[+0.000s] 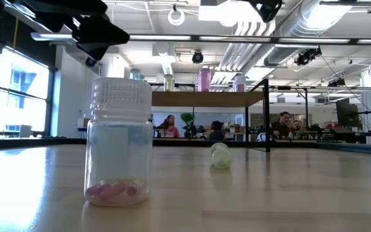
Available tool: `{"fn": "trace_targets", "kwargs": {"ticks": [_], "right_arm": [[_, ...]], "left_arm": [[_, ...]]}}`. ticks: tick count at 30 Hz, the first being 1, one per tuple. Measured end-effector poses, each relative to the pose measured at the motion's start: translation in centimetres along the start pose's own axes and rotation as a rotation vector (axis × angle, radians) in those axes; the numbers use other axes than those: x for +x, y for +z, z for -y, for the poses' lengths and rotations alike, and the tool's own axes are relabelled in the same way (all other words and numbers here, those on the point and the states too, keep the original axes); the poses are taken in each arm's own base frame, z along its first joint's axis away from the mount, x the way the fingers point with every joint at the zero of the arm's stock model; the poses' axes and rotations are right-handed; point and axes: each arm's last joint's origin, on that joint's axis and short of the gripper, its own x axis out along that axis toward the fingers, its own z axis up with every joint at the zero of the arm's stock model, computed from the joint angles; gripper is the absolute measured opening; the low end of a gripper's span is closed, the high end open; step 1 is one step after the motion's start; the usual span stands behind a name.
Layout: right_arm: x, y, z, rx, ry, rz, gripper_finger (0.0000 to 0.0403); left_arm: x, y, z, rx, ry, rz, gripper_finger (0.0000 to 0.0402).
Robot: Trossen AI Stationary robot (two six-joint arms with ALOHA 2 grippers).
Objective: Pick and place medicine bottles onto shelf by color
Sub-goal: Put the white pill bottle on the shelf aligned with the other white pill bottles
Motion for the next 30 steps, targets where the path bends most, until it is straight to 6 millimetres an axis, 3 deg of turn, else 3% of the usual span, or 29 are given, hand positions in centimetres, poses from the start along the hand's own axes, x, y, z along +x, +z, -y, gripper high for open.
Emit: {"fn": "trace_targets", "kwargs": {"ticks": [9, 17, 30], "right_arm": [[4.0, -1.2, -1.1, -0.007, 0.111, 0.039, 0.0248], [8.9, -4.5, -2.7, -0.076, 0.21, 0.092, 0.0252], [14.6, -9.1, -5.2, -0.272, 0.26, 0.132, 0.0252]], "left_arm": [[-0.5, -0.5, 1.7, -0.035, -0.017, -0.008, 0.0239], [-0.8, -0.7, 2.6, -0.039, -0.009, -0.002, 0.0239], [-0.8, -0.8, 2.8, -0.077, -0.012, 0.001, 0.0239]]}}
